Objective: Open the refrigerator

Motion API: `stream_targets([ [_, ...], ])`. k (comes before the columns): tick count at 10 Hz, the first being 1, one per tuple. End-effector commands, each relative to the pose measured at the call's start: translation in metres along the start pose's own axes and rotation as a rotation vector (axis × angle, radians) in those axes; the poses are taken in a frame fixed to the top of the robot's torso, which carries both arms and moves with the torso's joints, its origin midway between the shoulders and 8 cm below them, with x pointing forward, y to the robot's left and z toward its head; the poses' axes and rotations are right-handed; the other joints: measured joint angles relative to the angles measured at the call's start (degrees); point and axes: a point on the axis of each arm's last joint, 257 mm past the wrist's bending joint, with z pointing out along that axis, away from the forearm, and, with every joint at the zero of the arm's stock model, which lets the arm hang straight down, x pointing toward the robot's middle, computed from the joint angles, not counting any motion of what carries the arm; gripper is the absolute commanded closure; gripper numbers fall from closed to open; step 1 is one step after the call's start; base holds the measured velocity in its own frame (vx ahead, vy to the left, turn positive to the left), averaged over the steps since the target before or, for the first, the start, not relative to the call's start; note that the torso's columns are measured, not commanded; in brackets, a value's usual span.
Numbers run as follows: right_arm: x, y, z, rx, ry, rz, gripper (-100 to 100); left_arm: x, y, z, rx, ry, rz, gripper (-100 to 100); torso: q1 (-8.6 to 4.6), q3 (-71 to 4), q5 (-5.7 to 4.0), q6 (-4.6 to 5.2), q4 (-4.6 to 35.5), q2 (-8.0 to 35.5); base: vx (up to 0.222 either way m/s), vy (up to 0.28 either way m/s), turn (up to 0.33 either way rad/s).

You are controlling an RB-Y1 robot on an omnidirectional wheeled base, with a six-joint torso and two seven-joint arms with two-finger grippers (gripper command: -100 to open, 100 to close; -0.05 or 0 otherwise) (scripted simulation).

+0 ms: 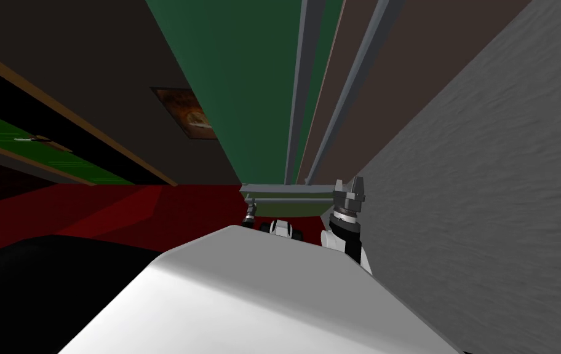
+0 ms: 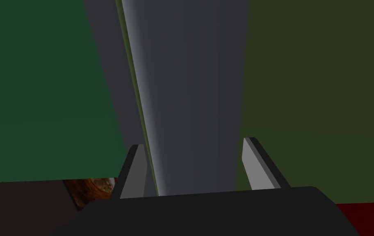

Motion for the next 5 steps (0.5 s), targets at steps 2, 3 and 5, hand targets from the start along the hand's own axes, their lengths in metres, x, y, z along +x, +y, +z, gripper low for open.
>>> stream_targets([
  [2, 0.0, 0.0, -0.0001, 0.0, 0.0, 0.0, 0, 0.0041, 0.0039, 0.0004, -0.02, 0.009, 0.0, 100, 0.16, -0.2, -0.08, -0.03, 0.1, -0.3, -0.117, -0.02, 0.009],
  [3, 0.0, 0.0, 0.0, 0.0, 0.0, 0.0, 0, 0.0049, 0.0051, -0.0007, -0.024, 0.011, 0.0, 100, 0.06, -0.1, -0.06, -0.04, 0.0, -0.1, -0.19, -0.02, 0.028],
  [5, 0.0, 0.0, 0.0, 0.0, 0.0, 0.0, 0, 0.0067, 0.0075, -0.0028, -0.032, 0.016, 0.001, 100, 0.11, 0.1, 0.01, -0.07, 0.0, 0.1, -0.191, -0.038, 0.026],
])
